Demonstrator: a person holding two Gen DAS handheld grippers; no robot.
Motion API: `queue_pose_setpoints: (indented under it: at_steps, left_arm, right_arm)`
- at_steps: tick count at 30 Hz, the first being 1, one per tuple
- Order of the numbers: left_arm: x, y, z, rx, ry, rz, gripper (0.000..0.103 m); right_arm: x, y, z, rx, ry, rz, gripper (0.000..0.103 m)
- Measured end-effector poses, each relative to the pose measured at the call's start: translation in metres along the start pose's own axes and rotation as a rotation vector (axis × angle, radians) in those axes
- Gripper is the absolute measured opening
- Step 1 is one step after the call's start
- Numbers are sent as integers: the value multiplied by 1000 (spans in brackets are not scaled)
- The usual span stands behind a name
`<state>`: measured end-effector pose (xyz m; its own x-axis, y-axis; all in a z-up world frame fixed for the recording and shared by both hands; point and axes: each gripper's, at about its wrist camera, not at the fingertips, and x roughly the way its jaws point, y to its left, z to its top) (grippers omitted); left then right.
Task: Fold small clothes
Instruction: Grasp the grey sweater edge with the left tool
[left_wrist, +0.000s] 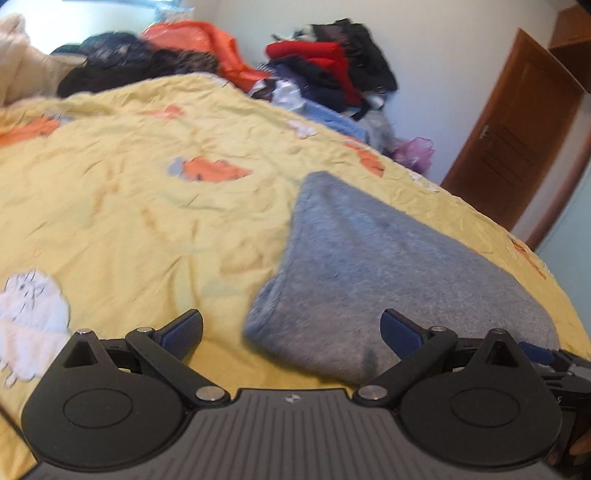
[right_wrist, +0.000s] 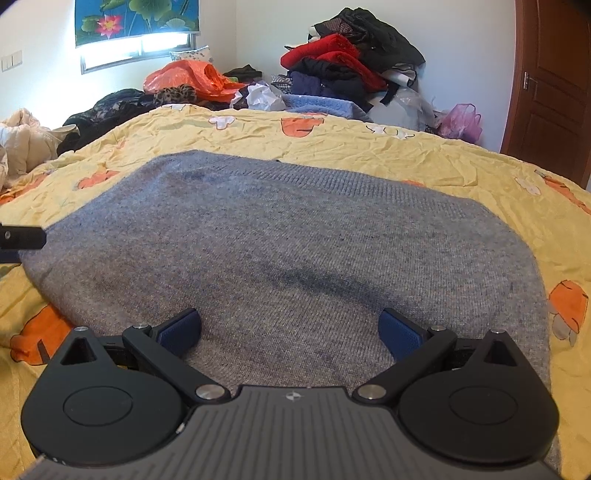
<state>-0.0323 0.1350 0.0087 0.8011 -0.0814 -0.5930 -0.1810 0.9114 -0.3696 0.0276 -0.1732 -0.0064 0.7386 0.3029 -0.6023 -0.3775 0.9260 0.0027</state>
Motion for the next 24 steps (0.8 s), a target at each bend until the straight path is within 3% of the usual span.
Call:
queue_pose_setpoints:
  at_steps: [5,8,12,13,15,16,17,19,22,24]
  left_arm:
    - [1,7,4,-258,31,-81,103]
    - [11,1,7,-363,38,-104,102]
    - [23,-10,13,-439,23,-58,102]
    - [24,-14,15,-434,22,-32,96]
    - [28,-22,19,-395,30,41,71]
    - [31,-25,19,-375,39,71,49]
    - [32,-25,20,-351,46,99,39]
    - [33,-26,21,-334,52,109,38]
    - [36,-29,20,-267,55,166,14]
    - [36,-37,20,-188,49,189,8]
  right_arm:
    - [0,-1,0,5,-2,4,103]
    - [0,-2,1,11,-4,9,103]
    - [-2,-5,0,27,-12,23,103]
    - [-3,-6,0,32,-14,27,103]
    - [-4,-9,-1,44,-19,37,103]
    - [-4,-10,-1,50,-21,42,103]
    - [-5,-11,-1,57,-23,48,103]
    - [-5,-12,-1,66,-27,55,103]
    - [-5,-12,-1,71,-29,59,103]
    - [-5,-12,-1,72,-29,60,103]
